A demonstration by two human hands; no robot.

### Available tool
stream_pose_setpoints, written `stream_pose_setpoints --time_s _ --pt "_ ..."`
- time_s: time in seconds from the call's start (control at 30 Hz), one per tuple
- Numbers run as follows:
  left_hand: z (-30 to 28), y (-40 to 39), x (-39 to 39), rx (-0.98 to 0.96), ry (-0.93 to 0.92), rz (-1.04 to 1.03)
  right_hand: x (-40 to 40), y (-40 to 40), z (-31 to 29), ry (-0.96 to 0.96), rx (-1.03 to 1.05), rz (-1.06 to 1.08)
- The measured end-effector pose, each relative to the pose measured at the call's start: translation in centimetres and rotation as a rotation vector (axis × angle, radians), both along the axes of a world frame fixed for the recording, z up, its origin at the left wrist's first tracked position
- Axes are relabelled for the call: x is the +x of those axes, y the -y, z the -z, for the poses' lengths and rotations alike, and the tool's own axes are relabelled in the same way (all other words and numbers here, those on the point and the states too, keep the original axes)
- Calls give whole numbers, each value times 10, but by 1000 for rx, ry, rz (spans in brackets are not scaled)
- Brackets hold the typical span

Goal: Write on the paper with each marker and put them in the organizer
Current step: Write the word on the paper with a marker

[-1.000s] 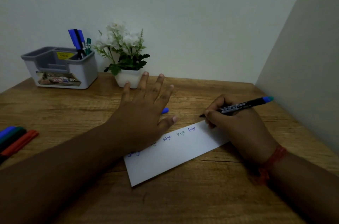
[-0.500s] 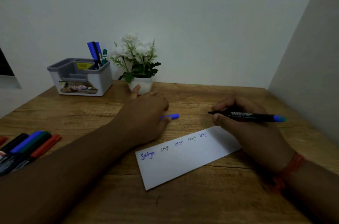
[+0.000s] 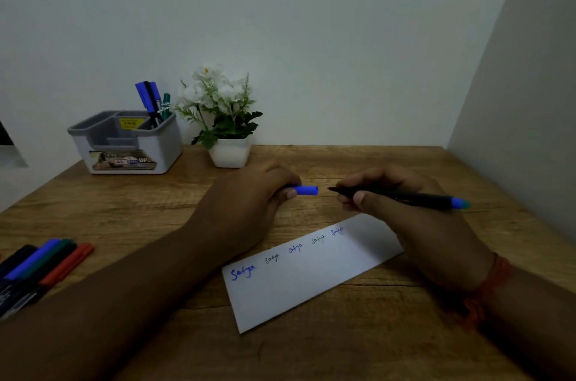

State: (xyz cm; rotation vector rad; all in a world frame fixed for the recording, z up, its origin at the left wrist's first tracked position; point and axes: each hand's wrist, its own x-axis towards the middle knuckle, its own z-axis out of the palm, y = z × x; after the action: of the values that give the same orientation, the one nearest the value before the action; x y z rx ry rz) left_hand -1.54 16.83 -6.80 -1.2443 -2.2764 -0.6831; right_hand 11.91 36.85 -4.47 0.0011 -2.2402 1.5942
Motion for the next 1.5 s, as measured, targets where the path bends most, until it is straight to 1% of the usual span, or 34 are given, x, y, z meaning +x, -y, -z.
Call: stream_pose_setpoints --time_s 0.4,0.67,0.8,0.87,1.0,1.2,1.37,1.5 --pt "-5 -2 7 -31 -127 32 -2 3 0 -3 -23 -49" --pt "-5 -3 10 9 -158 62 -2 4 -1 -32 -114 -60" --pt "-6 -4 12 13 -193 78 -3 2 -1 -34 -14 -20" --pt "-8 -5 14 14 -194 105 -3 2 -1 -38 19 -10" --pt "-9 -8 18 16 -190 127 -4 4 1 -74 -54 -60" --pt "-9 -10 21 8 -201 142 -6 10 0 -142 -63 -49" --pt "-10 -13 23 -14 -262 118 -9 11 4 -118 -106 -78" --pt "-15 -16 22 -16 -206 101 -12 11 1 -132 -82 -26"
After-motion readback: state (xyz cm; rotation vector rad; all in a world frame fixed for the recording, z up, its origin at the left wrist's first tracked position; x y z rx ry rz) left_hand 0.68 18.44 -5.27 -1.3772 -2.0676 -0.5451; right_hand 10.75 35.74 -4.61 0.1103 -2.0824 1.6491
